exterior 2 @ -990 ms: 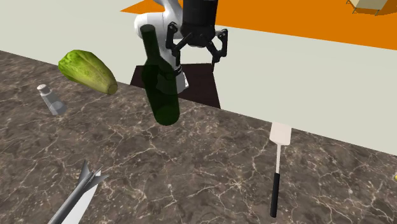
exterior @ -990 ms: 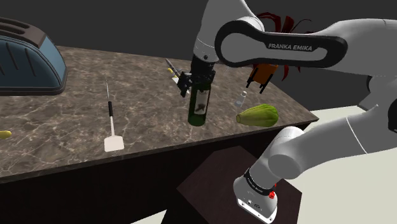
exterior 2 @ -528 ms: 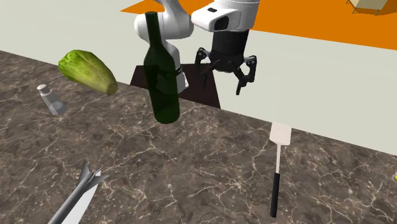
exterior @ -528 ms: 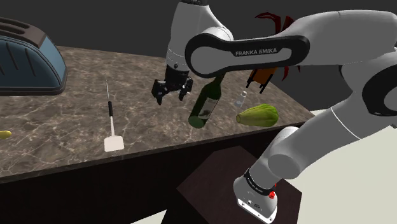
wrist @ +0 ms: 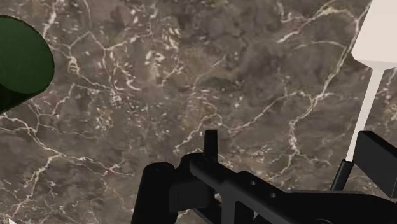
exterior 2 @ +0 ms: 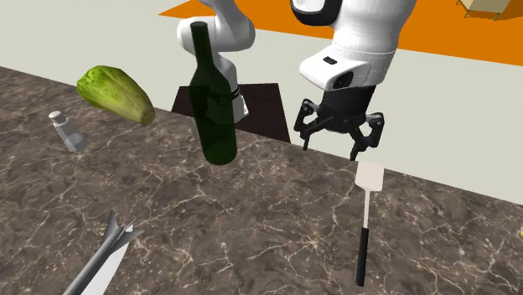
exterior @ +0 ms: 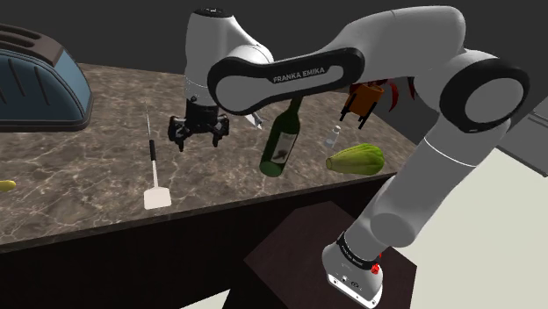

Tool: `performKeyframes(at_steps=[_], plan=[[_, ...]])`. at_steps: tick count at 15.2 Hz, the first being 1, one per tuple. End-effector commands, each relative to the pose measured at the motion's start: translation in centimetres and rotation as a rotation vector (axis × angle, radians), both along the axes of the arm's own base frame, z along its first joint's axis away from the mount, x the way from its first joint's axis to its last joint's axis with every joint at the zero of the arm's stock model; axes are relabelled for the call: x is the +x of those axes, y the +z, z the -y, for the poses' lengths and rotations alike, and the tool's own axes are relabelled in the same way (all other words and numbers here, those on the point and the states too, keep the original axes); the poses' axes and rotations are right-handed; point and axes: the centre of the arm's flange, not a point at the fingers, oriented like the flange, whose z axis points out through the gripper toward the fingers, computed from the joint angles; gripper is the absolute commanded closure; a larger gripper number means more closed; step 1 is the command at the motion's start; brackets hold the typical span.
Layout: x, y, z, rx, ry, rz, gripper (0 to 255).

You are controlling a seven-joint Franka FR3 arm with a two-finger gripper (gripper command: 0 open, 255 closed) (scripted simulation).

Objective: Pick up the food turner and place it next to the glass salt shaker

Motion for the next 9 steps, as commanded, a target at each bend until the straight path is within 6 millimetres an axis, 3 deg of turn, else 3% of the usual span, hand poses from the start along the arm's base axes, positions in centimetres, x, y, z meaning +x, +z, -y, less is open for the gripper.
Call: performKeyframes(at_steps=[1, 9], plan=[[1.6, -1.5, -1.7, 0.008, -0.022, -0.002, 0], [8.2, -5.8, -7.9, 0.034, -0.097, -0.007, 0]])
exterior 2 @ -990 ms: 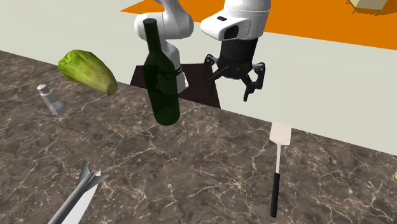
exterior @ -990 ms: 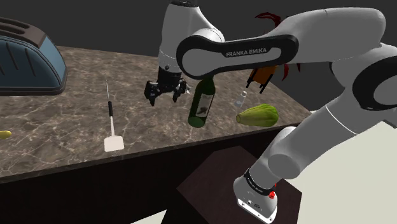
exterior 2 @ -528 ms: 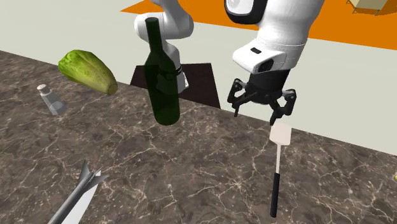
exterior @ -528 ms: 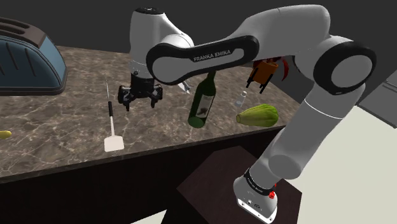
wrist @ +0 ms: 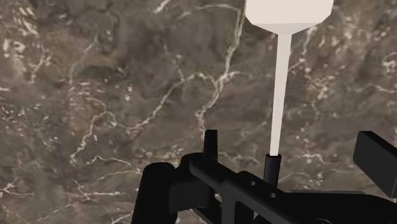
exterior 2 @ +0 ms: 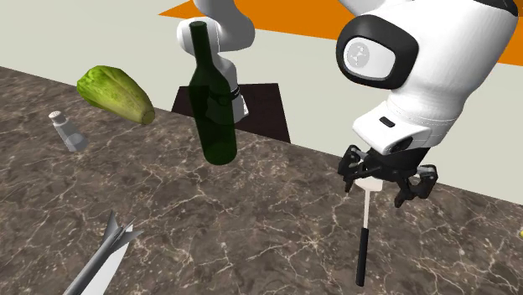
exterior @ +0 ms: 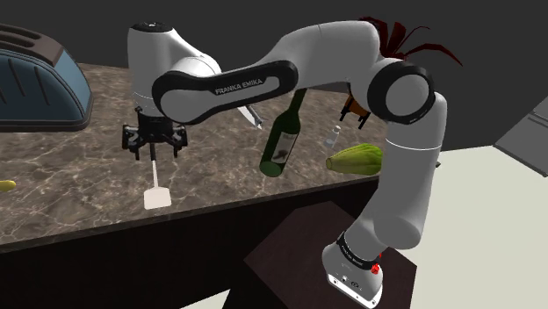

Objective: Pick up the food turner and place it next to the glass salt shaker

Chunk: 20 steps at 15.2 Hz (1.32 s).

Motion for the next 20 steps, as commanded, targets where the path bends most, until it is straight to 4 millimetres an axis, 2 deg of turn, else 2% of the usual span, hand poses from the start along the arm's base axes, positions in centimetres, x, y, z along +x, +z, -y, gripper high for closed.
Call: performKeyframes(at_steps=[1, 8, 15, 16, 20], plan=[[0.8, -1.0, -0.5, 0.003, -0.010, 0.000, 0], [1.0, -4.5, -0.4, 0.003, -0.010, 0.000, 0], [1.0, -4.4, -0.4, 0.003, -0.010, 0.000, 0], [1.0, -4.4, -0.4, 0.003, -0.010, 0.000, 255], [1.0, -4.4, -0.4, 0.003, -0.010, 0.000, 255]])
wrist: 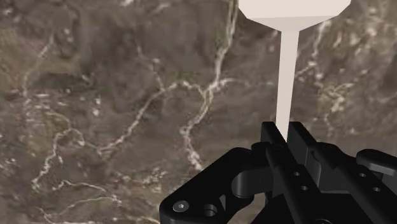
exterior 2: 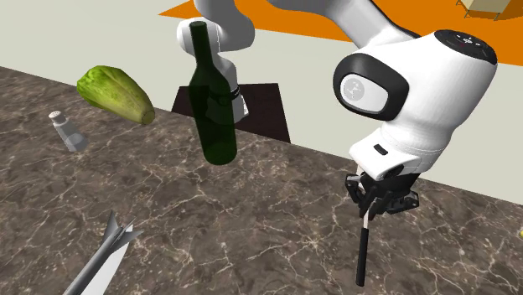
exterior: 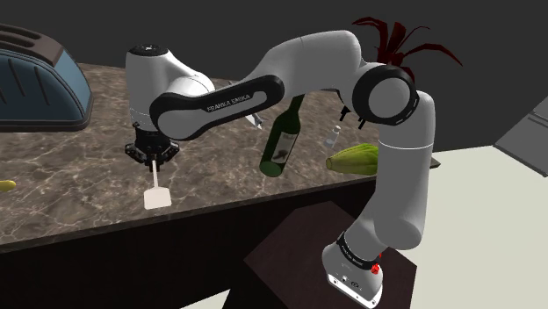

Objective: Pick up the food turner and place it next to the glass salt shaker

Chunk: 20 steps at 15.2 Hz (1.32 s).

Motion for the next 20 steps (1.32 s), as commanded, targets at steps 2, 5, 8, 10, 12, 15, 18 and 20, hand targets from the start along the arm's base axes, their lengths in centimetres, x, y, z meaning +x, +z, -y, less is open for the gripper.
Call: performKeyframes(at_steps=[2, 5, 8, 10, 12, 15, 18, 20], plan=[[0.0, 0.0, 0.0, 0.000, 0.000, 0.000, 255], [0.0, 0.0, 0.0, 0.000, 0.000, 0.000, 255], [0.0, 1.6, 0.0, 0.000, 0.000, 0.000, 255], [0.0, 2.6, 0.0, 0.000, 0.000, 0.000, 255], [0.0, 3.7, 0.0, 0.000, 0.000, 0.000, 255], [0.0, 5.3, 0.0, 0.000, 0.000, 0.000, 255], [0.0, 6.9, 0.0, 0.000, 0.000, 0.000, 255], [0.0, 7.9, 0.0, 0.000, 0.000, 0.000, 255]])
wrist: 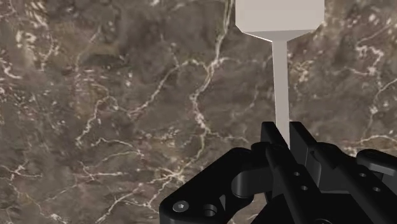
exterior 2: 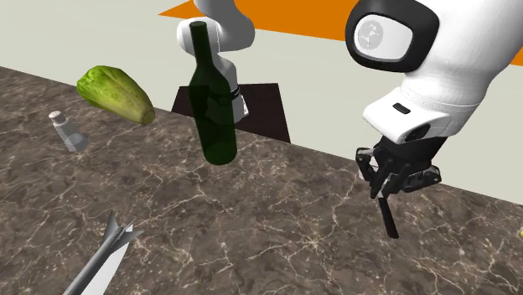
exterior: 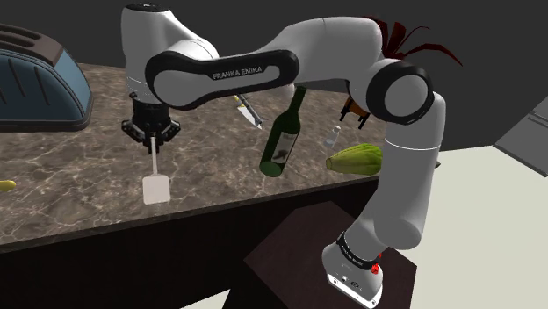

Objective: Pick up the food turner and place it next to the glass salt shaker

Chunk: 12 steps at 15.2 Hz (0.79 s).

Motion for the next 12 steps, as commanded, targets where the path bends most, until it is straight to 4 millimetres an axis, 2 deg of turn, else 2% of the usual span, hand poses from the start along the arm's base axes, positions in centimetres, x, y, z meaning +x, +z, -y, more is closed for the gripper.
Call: performKeyframes(at_steps=[1, 12], plan=[[0.1, 1.1, 0.0, 0.000, 0.000, 0.000, 255], [0.1, 6.9, 0.0, 0.000, 0.000, 0.000, 255]])
